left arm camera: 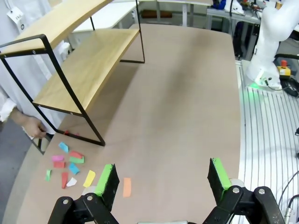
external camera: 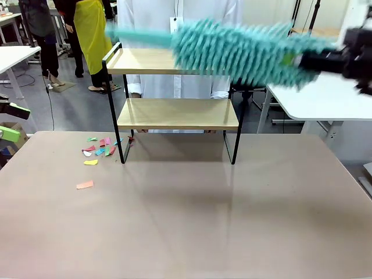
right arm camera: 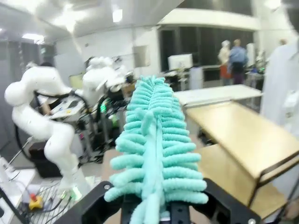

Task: Clean the shelf.
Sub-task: Hand the Duster back to the human.

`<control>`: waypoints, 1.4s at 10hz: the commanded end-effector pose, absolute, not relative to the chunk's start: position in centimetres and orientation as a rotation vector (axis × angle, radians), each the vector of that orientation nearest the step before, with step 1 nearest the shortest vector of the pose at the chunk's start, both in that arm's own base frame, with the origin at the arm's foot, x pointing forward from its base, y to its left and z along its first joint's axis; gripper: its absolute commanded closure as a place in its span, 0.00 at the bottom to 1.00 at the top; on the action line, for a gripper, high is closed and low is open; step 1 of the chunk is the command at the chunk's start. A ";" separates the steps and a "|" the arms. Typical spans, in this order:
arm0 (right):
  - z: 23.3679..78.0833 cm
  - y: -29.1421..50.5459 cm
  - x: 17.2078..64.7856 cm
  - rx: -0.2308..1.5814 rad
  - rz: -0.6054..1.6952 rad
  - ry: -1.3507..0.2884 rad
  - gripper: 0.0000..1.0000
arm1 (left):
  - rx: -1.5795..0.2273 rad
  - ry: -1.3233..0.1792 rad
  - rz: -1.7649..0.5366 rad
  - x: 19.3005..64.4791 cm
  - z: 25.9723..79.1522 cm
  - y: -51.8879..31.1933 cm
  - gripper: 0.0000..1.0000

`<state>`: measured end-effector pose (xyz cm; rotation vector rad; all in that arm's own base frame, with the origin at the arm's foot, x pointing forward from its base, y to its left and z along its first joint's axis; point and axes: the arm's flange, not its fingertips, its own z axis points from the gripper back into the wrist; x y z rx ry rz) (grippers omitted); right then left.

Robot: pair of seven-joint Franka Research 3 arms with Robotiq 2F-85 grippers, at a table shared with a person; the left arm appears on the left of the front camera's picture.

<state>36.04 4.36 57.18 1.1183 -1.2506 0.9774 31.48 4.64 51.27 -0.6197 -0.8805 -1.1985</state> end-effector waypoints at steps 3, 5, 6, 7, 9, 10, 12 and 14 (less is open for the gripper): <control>60.1 -1.6 37.5 0.857 0.550 -1.508 0.83 | -0.637 -0.915 -1.208 31.6 51.3 4.6 0.00; 59.5 -4.8 37.7 0.600 0.374 -1.564 0.83 | -0.637 -0.915 -1.208 31.6 51.3 4.6 0.00; 58.7 -6.0 37.8 0.531 0.307 -1.560 0.83 | -0.637 -0.915 -1.208 31.6 51.3 4.6 0.00; 57.9 -7.5 37.8 0.453 0.240 -1.566 0.83 | -0.637 -0.915 -1.208 31.6 51.3 4.6 0.00; 56.3 -9.8 37.5 0.357 0.152 -1.555 0.83 | -0.637 -0.915 -1.208 31.6 51.3 4.6 0.00; 55.4 -10.5 37.3 0.321 0.126 -1.545 0.83 | -0.637 -0.915 -1.208 31.6 51.3 4.6 0.00; 52.9 -11.3 37.2 0.291 0.082 -1.503 0.83 | -0.637 -0.915 -1.208 31.6 51.3 4.6 0.00; 49.6 -11.1 36.9 0.289 0.062 -1.425 0.83 | -0.637 -0.915 -1.208 31.6 51.3 4.6 0.00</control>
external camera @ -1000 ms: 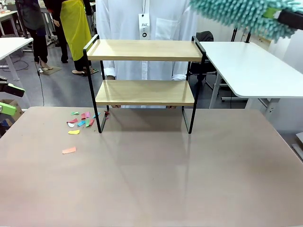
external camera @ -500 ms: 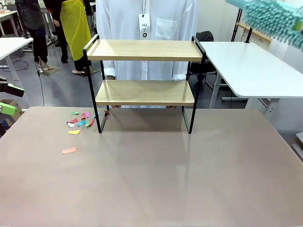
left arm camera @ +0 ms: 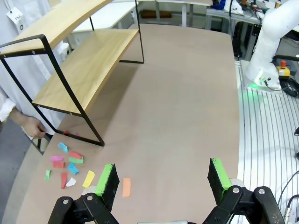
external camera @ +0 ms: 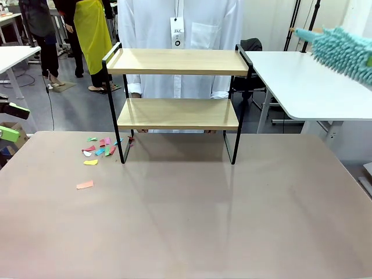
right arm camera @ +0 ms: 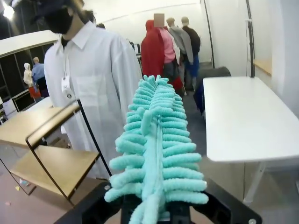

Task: Clean the shelf.
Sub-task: Hand the Duster back to the human.

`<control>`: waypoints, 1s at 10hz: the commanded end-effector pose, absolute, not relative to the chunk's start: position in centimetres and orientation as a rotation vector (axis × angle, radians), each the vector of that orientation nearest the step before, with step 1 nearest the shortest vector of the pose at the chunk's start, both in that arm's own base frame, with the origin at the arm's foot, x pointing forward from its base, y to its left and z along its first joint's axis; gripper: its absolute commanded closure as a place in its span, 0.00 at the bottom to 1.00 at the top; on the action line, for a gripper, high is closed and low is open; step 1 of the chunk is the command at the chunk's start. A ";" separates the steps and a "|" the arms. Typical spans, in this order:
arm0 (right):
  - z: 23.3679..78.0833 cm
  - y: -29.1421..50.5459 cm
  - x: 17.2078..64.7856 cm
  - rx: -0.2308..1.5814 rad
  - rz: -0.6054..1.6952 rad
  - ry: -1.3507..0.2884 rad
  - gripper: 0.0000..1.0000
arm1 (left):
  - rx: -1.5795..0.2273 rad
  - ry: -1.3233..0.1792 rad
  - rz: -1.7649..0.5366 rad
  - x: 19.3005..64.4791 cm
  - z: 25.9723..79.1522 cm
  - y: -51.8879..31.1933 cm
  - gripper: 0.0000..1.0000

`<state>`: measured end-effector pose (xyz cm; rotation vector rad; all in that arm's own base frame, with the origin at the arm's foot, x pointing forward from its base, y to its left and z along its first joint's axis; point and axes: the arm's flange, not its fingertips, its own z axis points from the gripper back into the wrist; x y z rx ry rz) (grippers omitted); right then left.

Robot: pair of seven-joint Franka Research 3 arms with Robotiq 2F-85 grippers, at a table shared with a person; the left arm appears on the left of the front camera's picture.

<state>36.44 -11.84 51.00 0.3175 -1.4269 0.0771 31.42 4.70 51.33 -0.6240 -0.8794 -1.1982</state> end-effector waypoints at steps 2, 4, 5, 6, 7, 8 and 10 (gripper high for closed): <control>45.9 -10.6 36.3 0.305 0.029 -1.373 0.83 | -0.637 -0.915 -1.208 31.6 51.3 4.6 0.00; 43.9 -10.3 35.7 0.312 0.005 -1.362 0.83 | -0.637 -0.915 -1.208 31.6 51.3 4.6 0.00; 43.9 -10.1 35.5 0.324 0.003 -1.382 0.83 | -0.637 -0.915 -1.208 31.6 51.3 4.6 0.00; 45.3 -11.2 37.3 0.352 0.022 -1.323 0.83 | -0.637 -0.915 -1.208 31.6 51.3 4.6 0.00; 45.3 -11.2 37.3 0.352 0.022 -1.323 0.83 | -0.637 -0.915 -1.208 31.6 51.3 4.6 0.00; 45.3 -11.2 37.3 0.352 0.022 -1.323 0.83 | -0.637 -0.915 -1.208 31.6 51.3 4.6 0.00; 45.3 -11.2 37.3 0.352 0.022 -1.323 0.83 | -0.637 -0.915 -1.208 31.6 51.3 4.6 0.00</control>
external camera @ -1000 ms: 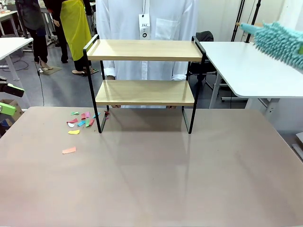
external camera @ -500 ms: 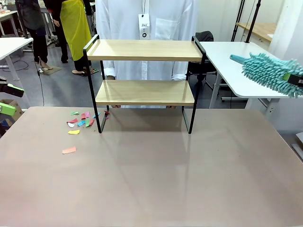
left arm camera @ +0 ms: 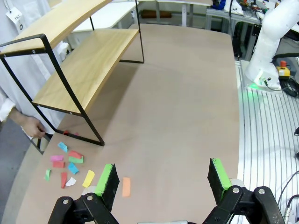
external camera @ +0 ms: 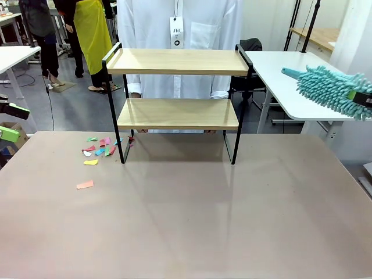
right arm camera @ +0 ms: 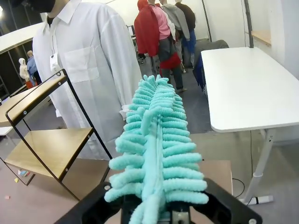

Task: Clean the shelf.
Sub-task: Hand the Duster back to the human.

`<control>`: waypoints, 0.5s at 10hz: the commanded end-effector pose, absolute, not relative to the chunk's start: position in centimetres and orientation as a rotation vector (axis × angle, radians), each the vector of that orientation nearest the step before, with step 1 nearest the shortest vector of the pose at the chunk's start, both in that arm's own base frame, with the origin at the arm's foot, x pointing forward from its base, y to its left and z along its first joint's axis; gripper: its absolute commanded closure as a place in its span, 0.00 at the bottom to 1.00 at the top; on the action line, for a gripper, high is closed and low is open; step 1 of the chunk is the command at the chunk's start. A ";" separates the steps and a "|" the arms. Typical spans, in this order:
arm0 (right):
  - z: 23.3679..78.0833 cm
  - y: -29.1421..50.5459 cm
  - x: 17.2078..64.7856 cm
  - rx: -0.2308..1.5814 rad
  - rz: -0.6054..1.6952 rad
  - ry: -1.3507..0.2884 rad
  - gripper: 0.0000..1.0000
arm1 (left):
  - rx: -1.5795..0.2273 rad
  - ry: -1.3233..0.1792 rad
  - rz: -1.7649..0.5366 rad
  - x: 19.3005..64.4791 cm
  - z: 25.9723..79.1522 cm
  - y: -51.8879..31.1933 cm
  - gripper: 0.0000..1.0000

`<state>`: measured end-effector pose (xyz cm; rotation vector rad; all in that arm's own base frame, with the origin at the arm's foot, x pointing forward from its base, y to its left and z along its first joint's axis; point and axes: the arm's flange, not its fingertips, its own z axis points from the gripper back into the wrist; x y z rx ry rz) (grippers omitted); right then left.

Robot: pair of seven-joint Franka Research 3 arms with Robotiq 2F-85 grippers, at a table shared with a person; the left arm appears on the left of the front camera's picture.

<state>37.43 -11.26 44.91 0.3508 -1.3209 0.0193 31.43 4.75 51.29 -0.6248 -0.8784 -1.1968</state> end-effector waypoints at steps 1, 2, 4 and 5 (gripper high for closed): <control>45.3 -11.2 37.3 0.352 0.022 -1.323 0.83 | -0.637 -0.915 -1.208 31.6 51.3 4.6 0.00; 45.3 -11.2 37.3 0.352 0.022 -1.323 0.83 | -0.637 -0.915 -1.208 31.6 51.3 4.6 0.00; 45.3 -11.2 37.3 0.352 0.022 -1.323 0.83 | -0.637 -0.915 -1.208 31.6 51.3 4.6 0.00; 45.3 -11.2 37.3 0.352 0.022 -1.323 0.83 | -0.637 -0.915 -1.208 31.6 51.3 4.6 0.00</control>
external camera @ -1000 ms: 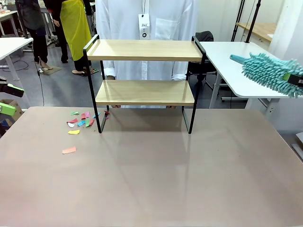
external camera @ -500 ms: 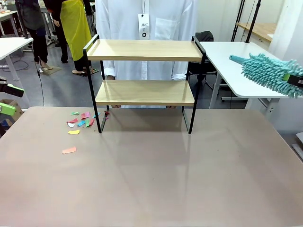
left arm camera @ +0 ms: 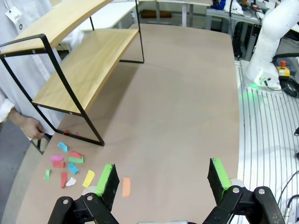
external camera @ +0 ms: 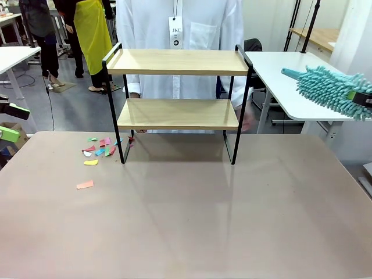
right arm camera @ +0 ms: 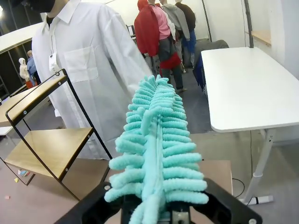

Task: Clean the shelf.
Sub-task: Hand the Duster back to the human.

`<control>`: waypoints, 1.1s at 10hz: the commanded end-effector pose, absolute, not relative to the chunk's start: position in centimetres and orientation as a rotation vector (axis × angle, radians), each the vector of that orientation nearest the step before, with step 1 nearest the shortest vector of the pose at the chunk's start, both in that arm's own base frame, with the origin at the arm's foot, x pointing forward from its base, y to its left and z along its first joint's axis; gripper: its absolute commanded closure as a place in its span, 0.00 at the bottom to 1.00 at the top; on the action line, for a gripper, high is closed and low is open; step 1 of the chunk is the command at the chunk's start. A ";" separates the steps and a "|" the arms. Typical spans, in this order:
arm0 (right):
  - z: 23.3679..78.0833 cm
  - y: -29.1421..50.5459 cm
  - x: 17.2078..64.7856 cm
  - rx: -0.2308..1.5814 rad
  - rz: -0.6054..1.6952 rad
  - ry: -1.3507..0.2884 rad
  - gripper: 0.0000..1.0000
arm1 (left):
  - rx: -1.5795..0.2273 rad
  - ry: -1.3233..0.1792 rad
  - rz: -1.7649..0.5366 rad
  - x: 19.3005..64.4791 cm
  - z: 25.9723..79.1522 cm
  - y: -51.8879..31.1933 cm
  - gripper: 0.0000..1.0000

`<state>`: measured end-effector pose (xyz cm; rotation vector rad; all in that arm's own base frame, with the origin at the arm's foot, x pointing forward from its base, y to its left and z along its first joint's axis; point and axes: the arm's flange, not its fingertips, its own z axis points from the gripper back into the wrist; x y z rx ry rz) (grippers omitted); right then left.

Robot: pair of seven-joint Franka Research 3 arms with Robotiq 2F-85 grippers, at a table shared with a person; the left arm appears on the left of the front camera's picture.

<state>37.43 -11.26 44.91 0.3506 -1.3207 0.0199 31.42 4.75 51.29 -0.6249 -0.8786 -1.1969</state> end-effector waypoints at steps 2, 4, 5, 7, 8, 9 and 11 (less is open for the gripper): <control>45.3 -11.2 37.3 0.352 0.022 -1.323 0.83 | -0.637 -0.915 -1.208 31.6 51.3 4.6 0.00; 45.3 -11.2 37.3 0.352 0.022 -1.323 0.83 | -0.637 -0.915 -1.208 31.6 51.3 4.6 0.00; 45.3 -11.2 37.3 0.352 0.022 -1.323 0.83 | -0.637 -0.915 -1.208 31.6 51.3 4.6 0.00; 45.3 -11.2 37.3 0.352 0.022 -1.323 0.83 | -0.637 -0.915 -1.208 31.6 51.3 4.6 0.00; 45.3 -11.2 37.3 0.352 0.022 -1.323 0.83 | -0.637 -0.915 -1.208 31.6 51.3 4.6 0.00; 45.3 -11.2 37.3 0.352 0.022 -1.323 0.83 | -0.637 -0.915 -1.208 31.6 51.3 4.6 0.00; 45.3 -11.2 37.3 0.352 0.022 -1.323 0.83 | -0.637 -0.915 -1.208 31.6 51.3 4.6 0.00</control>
